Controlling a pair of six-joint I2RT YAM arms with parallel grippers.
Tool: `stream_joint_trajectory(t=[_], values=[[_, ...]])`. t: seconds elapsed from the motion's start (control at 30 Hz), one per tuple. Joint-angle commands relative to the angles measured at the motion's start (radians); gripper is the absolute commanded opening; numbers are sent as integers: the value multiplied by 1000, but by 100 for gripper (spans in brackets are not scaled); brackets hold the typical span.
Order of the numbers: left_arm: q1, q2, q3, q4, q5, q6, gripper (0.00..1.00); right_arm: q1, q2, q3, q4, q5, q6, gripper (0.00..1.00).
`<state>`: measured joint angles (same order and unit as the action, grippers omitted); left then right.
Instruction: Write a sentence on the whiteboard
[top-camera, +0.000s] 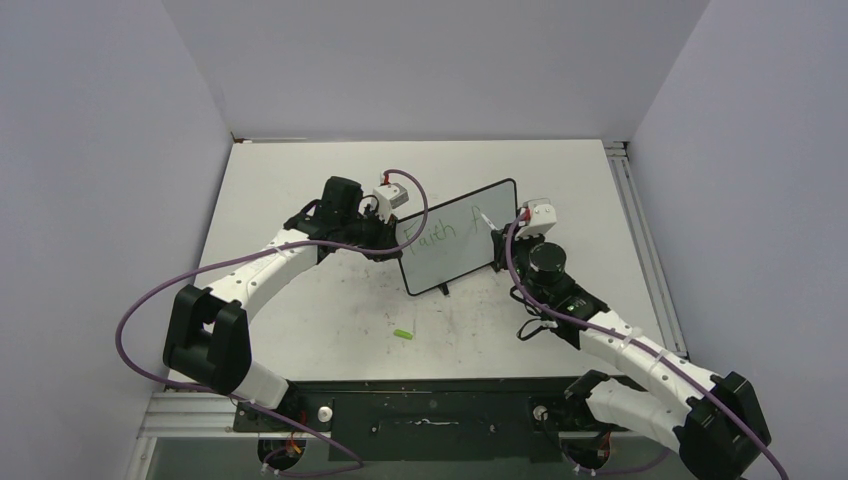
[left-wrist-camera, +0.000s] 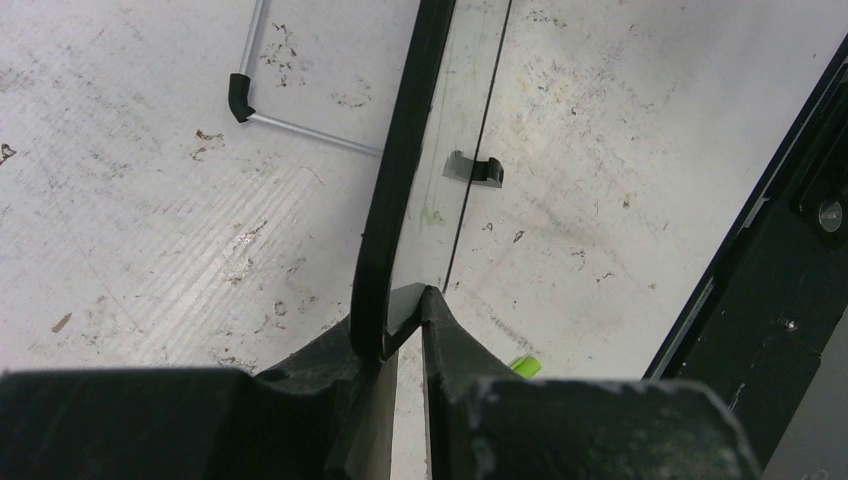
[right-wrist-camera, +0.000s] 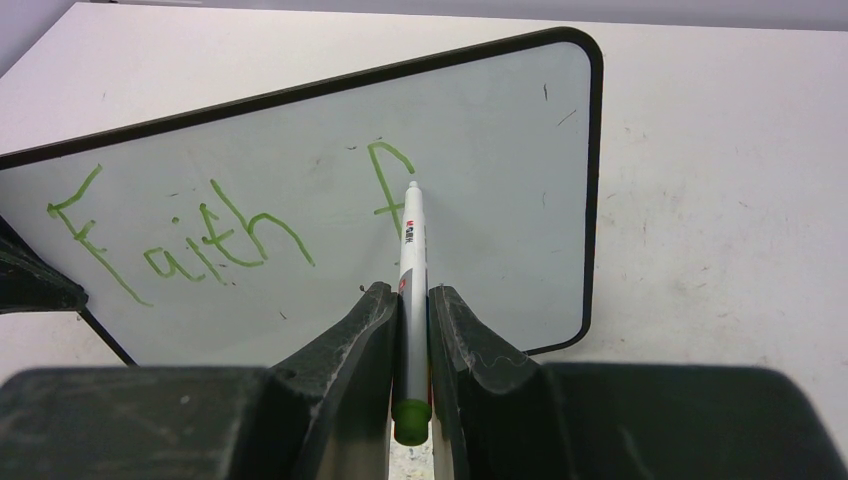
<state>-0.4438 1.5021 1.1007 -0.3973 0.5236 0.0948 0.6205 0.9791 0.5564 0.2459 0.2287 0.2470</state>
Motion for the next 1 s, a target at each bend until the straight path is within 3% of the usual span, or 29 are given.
stream_joint_trajectory(t=[0.0, 0.97], values=[[-1, -14, 25, -21, -74, 65, 0, -9, 13, 38, 62, 9, -13, 5], [-1, -20, 25, -20, -74, 65, 0, -9, -5, -33, -39, 41, 42, 5]])
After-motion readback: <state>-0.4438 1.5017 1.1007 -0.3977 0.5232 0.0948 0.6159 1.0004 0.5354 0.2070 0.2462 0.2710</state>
